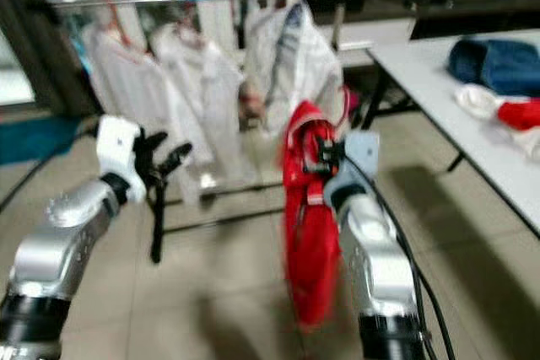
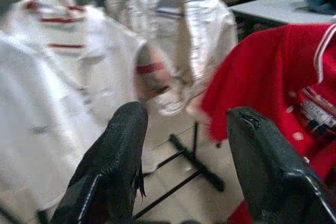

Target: Hang hanger

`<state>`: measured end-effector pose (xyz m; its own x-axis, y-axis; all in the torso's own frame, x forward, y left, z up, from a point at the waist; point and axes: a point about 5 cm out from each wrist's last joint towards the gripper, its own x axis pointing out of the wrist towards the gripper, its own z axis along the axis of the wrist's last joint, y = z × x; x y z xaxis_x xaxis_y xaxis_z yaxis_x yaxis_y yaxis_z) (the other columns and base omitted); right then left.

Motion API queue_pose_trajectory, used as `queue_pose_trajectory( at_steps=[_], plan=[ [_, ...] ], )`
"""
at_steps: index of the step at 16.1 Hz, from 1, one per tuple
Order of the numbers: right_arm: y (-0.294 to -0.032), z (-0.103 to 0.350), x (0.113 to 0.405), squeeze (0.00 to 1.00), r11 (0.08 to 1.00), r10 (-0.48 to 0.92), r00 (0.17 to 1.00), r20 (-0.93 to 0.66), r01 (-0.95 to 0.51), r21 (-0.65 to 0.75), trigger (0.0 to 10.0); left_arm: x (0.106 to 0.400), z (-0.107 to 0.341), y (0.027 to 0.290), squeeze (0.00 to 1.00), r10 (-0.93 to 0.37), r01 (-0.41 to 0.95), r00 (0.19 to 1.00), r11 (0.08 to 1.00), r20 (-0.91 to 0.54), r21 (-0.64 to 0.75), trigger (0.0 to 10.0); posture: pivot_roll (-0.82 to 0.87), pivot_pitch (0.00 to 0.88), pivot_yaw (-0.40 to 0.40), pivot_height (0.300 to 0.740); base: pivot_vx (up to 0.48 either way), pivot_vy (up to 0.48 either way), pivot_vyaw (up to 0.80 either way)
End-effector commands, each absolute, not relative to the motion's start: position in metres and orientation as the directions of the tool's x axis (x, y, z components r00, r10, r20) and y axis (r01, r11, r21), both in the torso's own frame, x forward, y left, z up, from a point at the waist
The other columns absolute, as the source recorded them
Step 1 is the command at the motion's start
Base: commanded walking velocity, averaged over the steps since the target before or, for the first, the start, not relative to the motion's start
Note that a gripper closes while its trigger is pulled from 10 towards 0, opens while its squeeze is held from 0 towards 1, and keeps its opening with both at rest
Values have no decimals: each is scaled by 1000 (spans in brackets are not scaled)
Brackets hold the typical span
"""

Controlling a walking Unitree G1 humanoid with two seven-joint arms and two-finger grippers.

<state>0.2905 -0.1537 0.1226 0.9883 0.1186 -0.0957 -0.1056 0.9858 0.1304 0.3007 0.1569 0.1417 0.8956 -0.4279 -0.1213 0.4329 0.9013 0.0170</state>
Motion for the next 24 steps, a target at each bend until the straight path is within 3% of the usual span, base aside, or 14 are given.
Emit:
queue_pose_trajectory(
  at_steps=[1, 20, 24],
  plan=[
    [-153, 131, 292, 0, 985, 121, 991, -52, -113, 133, 10000, 299, 142, 159, 0, -422, 429, 898, 903, -125, 35, 10000, -70, 0, 15, 740, 352, 0, 0],
    [-153, 135, 294, 0, 984, 174, 984, -20, -173, 51, 10000, 294, 136, 157, 0, -434, 443, 890, 896, -137, 38, 10000, -66, 0, 5, 740, 352, 0, 0],
    [-153, 136, 296, 0, 984, 176, 984, -14, -176, 23, 10000, 294, 136, 157, 0, -434, 443, 890, 896, -138, 39, 10000, -66, 0, 5, 740, 351, 0, 784]
  ],
)
